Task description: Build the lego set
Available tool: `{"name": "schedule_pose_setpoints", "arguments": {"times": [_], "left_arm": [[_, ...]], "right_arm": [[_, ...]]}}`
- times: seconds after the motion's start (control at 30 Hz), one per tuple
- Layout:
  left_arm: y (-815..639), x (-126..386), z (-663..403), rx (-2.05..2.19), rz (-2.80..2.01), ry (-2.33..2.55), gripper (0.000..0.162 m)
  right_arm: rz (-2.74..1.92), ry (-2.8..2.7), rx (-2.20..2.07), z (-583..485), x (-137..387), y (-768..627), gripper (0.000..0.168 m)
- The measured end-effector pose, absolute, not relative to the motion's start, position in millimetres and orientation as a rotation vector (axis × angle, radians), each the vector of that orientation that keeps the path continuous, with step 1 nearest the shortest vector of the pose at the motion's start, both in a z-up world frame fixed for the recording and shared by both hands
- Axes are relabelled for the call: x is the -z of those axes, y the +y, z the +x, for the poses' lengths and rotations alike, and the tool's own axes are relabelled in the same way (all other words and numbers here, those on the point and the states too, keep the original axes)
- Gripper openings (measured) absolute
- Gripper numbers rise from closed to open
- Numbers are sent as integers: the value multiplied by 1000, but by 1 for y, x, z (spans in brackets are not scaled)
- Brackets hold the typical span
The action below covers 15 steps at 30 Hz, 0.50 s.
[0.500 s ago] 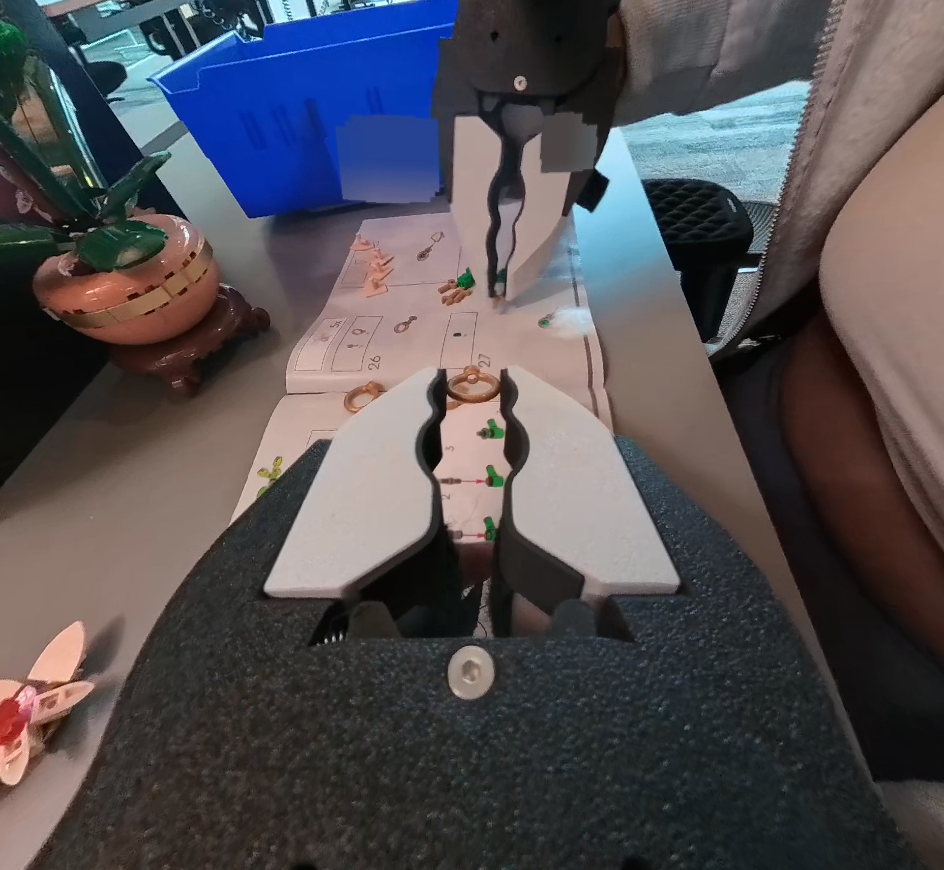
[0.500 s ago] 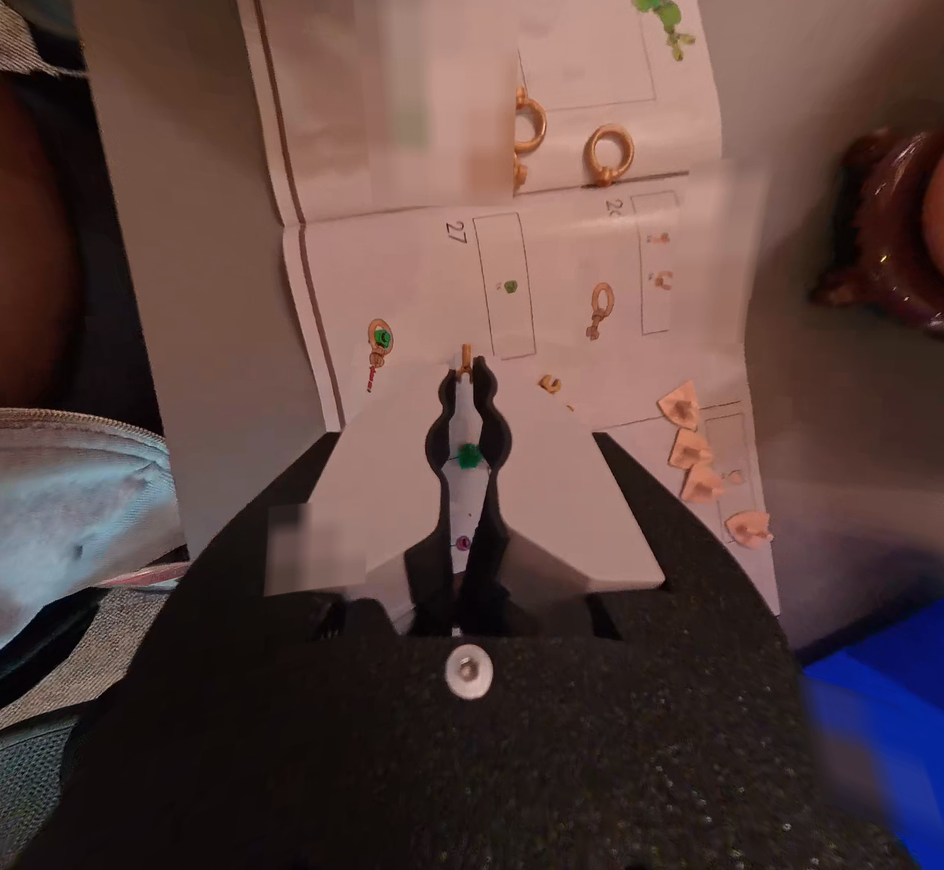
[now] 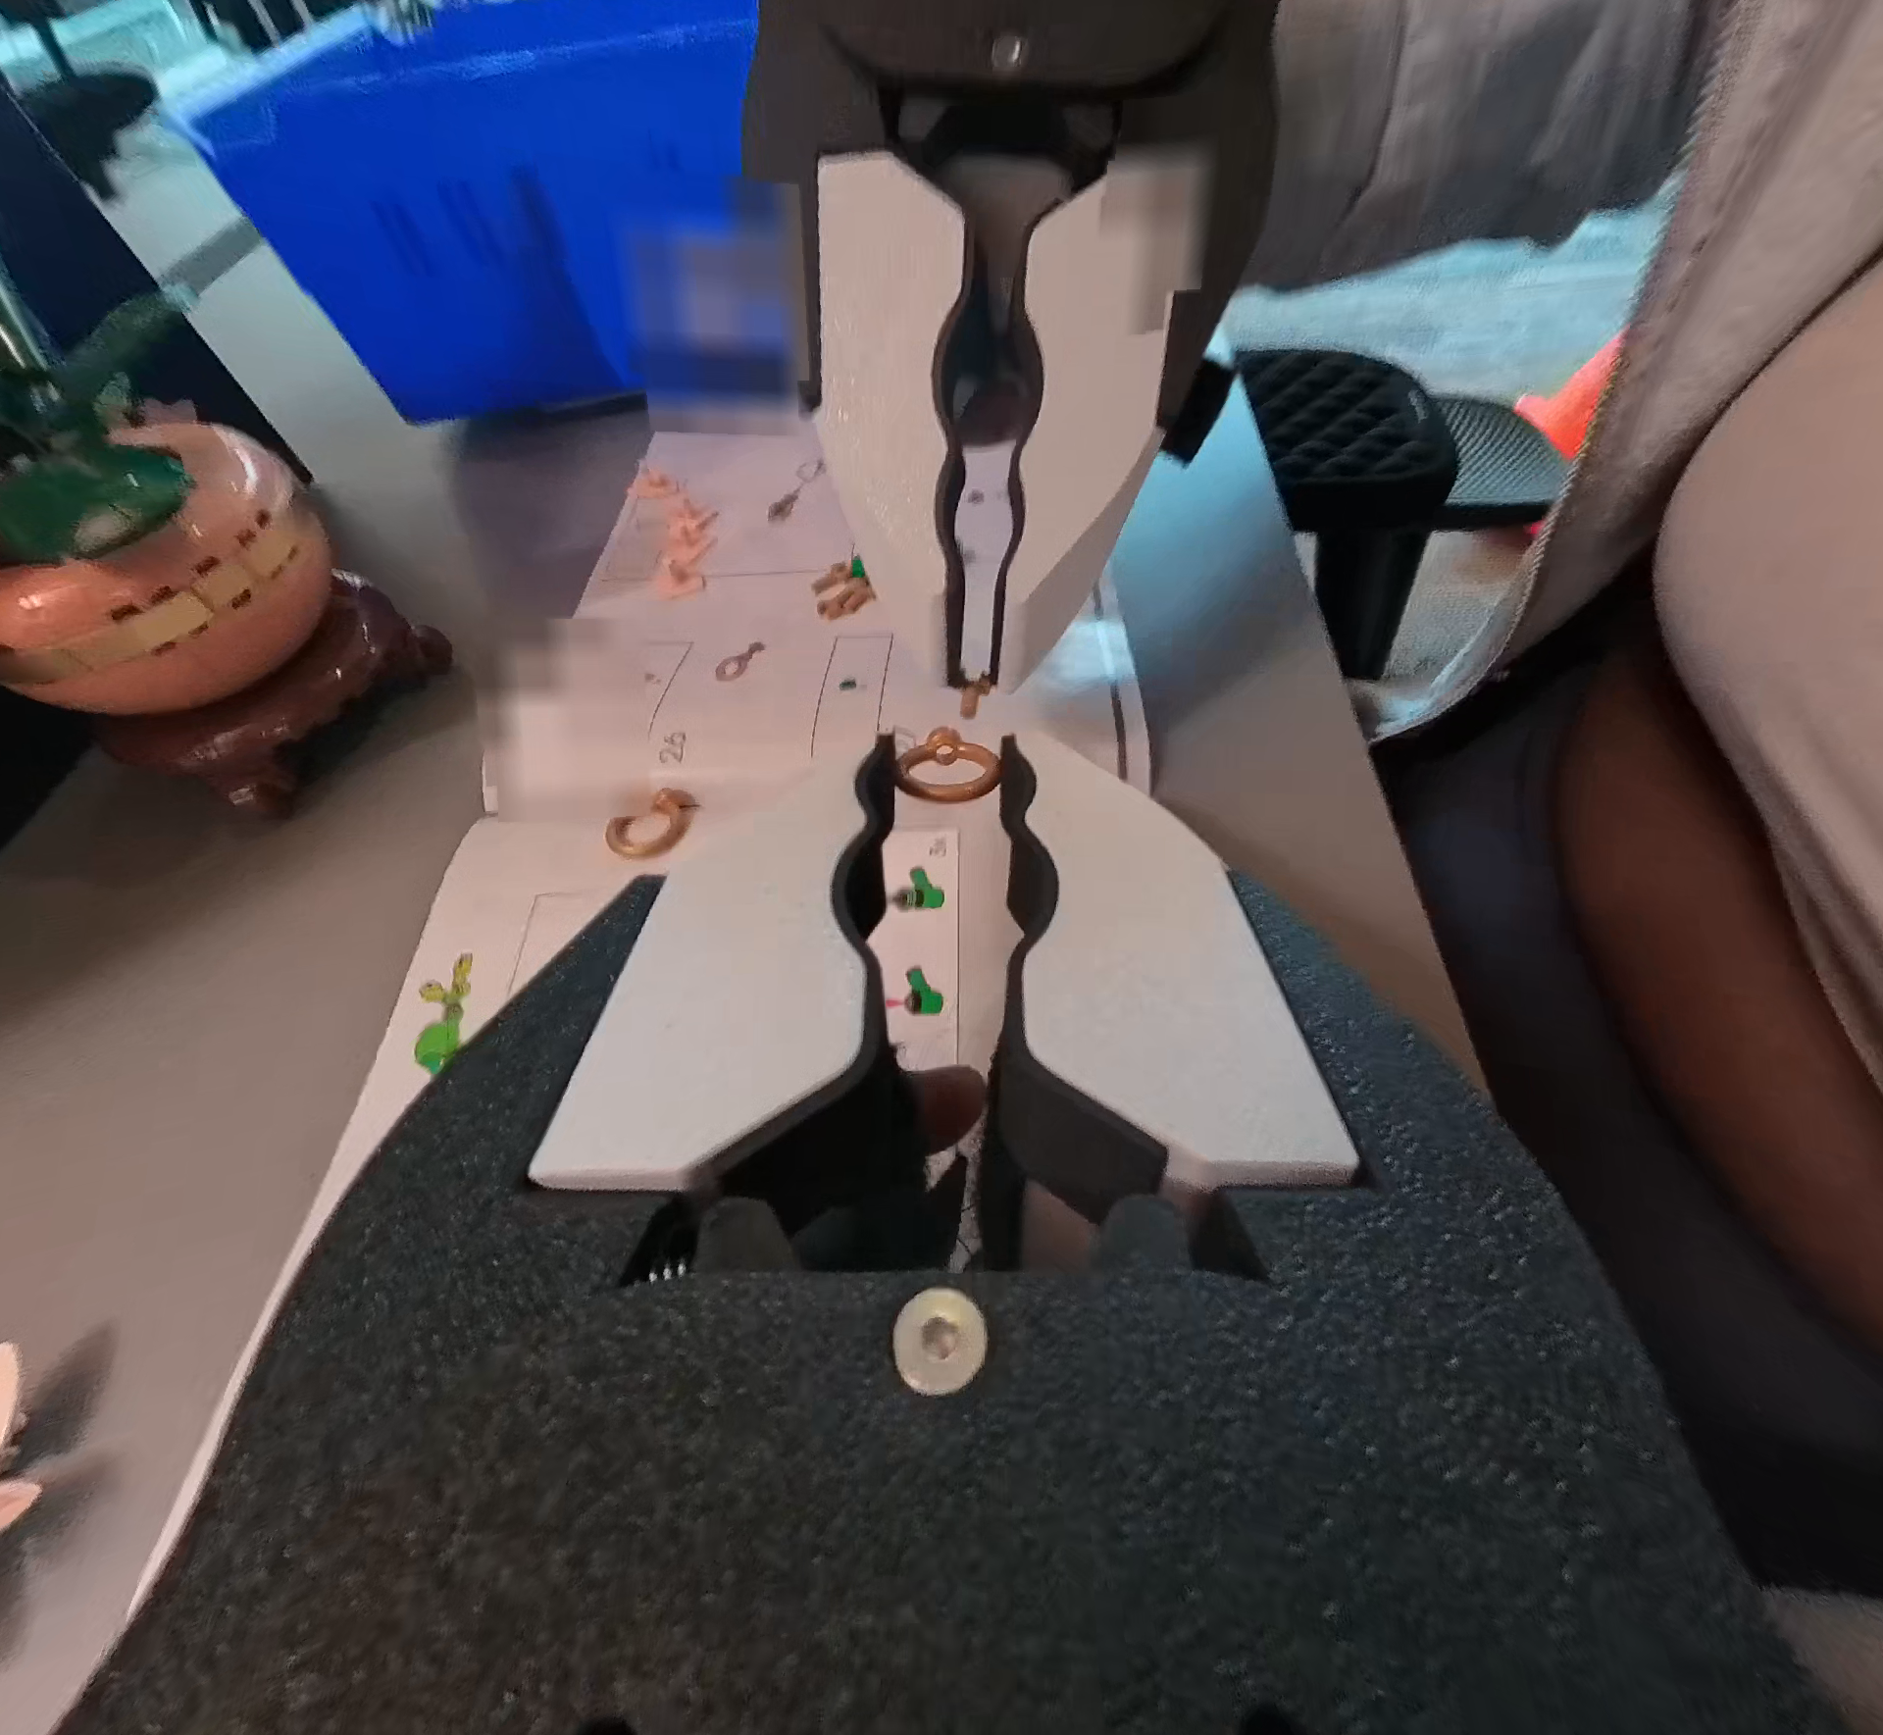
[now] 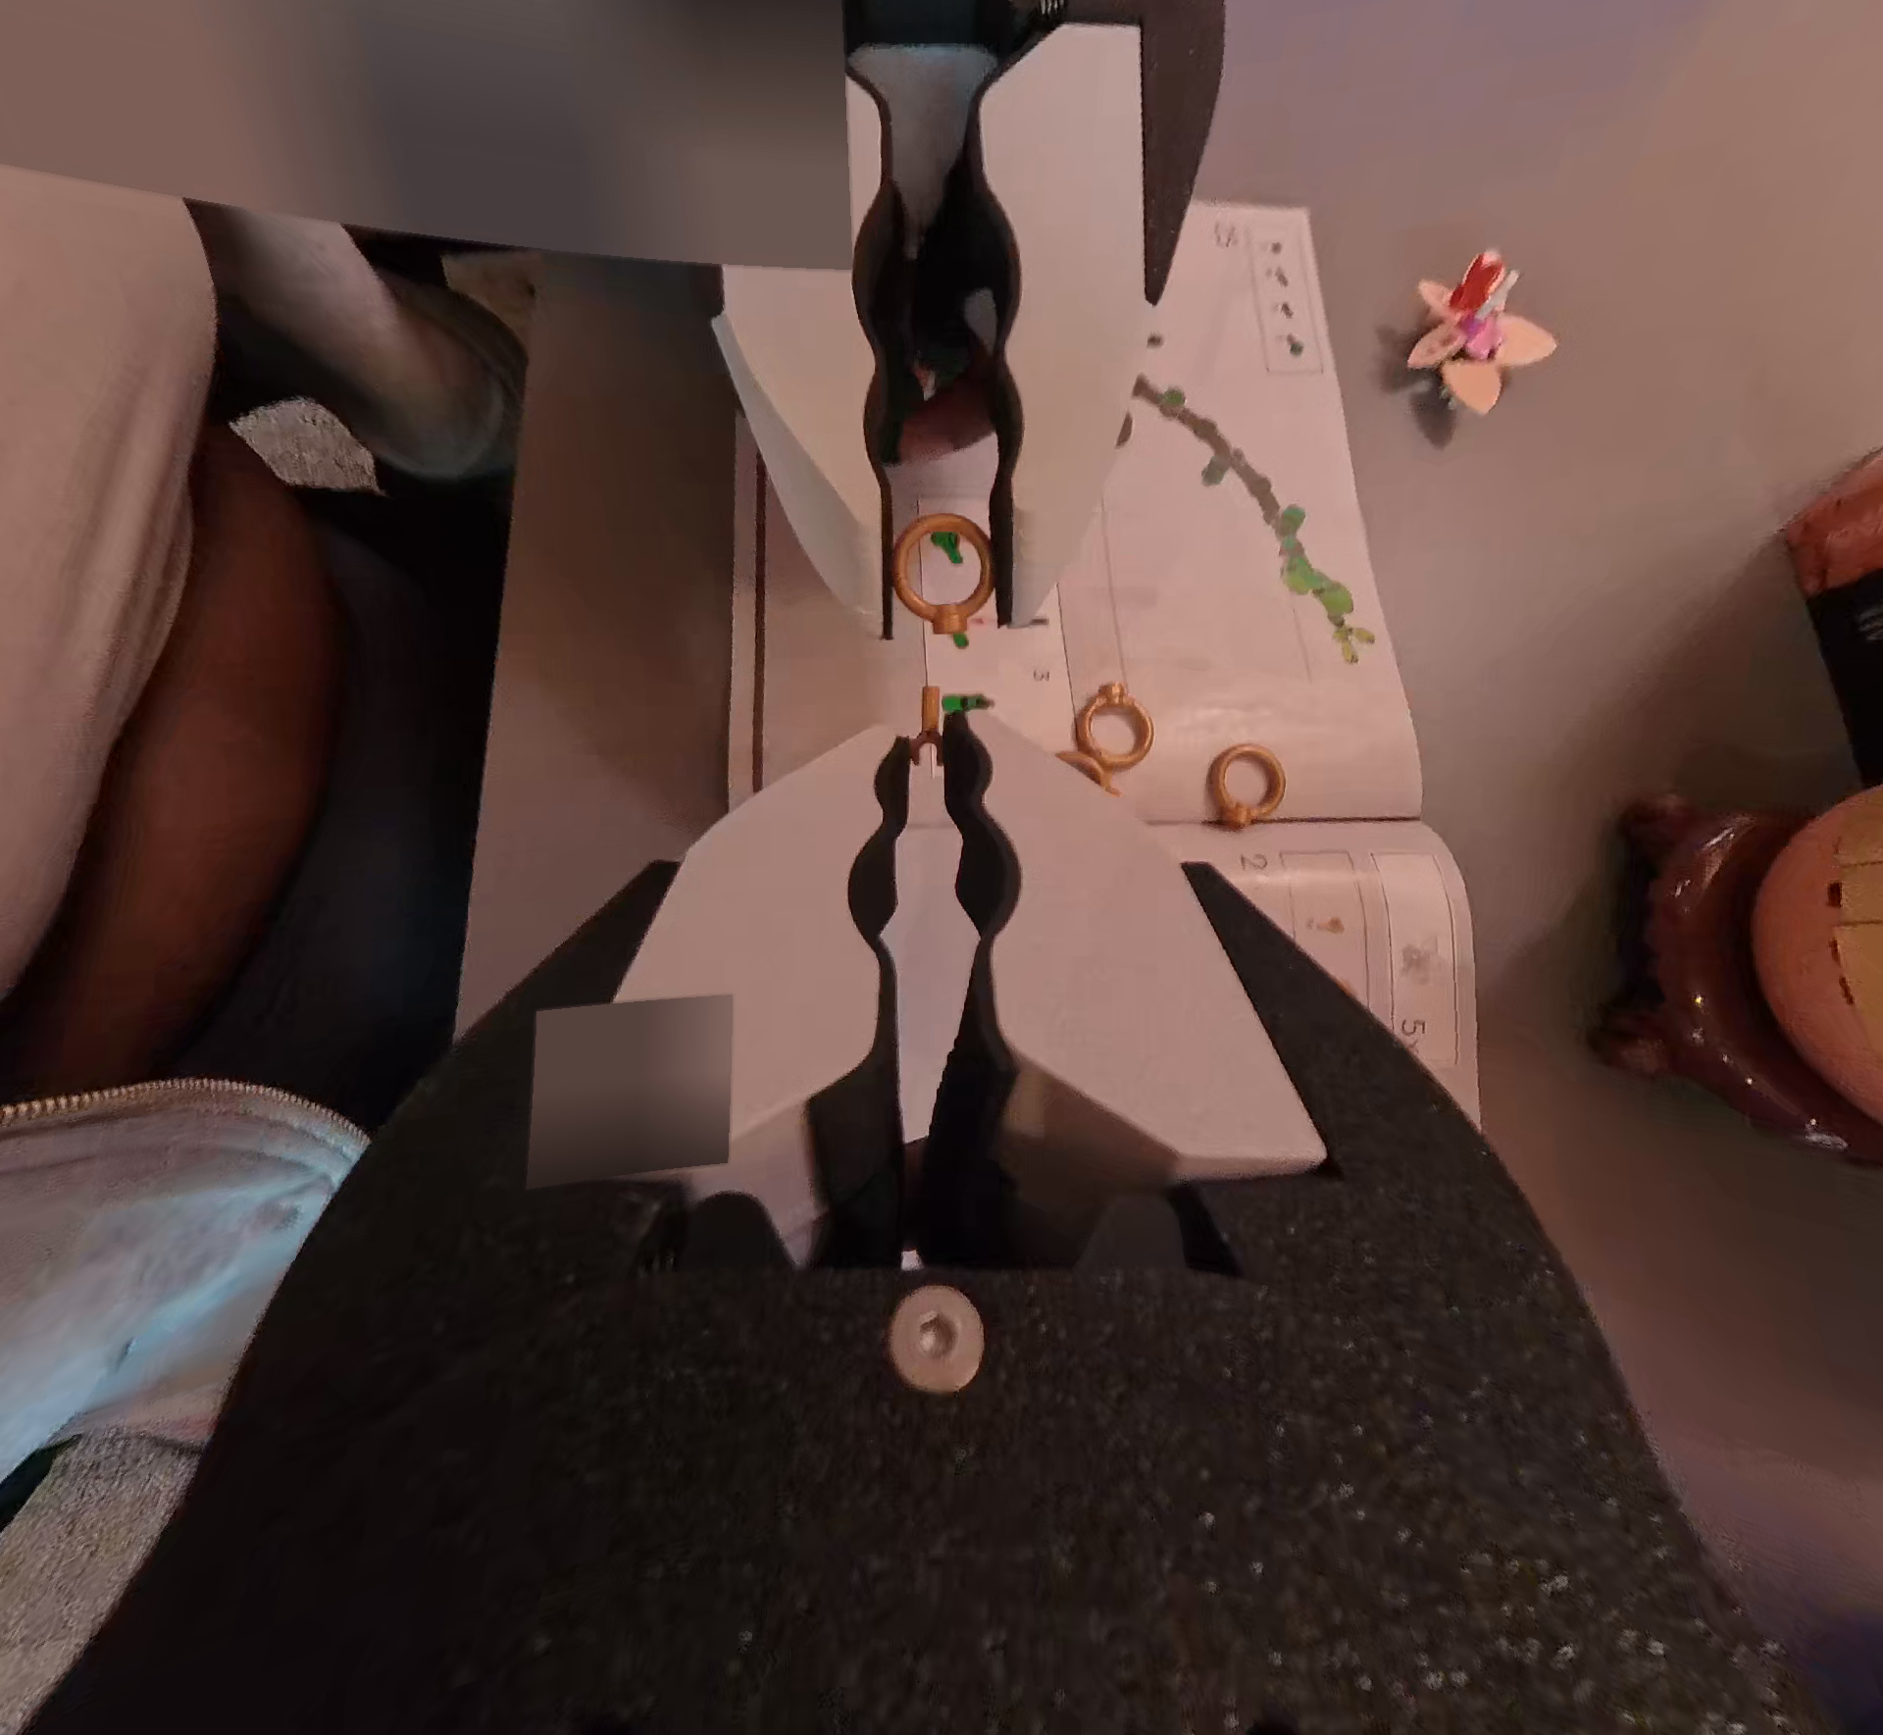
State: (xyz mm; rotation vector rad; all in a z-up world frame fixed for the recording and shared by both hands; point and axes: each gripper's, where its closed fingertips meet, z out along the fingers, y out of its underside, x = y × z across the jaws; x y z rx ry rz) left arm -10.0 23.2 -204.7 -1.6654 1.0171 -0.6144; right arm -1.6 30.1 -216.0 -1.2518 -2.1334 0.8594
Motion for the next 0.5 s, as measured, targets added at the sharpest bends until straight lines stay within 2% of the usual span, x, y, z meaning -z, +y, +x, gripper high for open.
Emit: {"name": "schedule_pose_setpoints", "arguments": {"times": [0.1, 0.2, 0.5], "left_arm": [[17, 176, -8, 743, -1482, 918, 19], [18, 171, -9, 781, -1459, 880, 19], [17, 172, -6, 778, -1457, 892, 19]], "right_arm": [[-1212, -2062, -952, -4, 196, 28, 7], [-1161, -2021, -1043, -5, 175, 22, 6], [-1138, -2046, -996, -5, 181, 23, 7]]}}
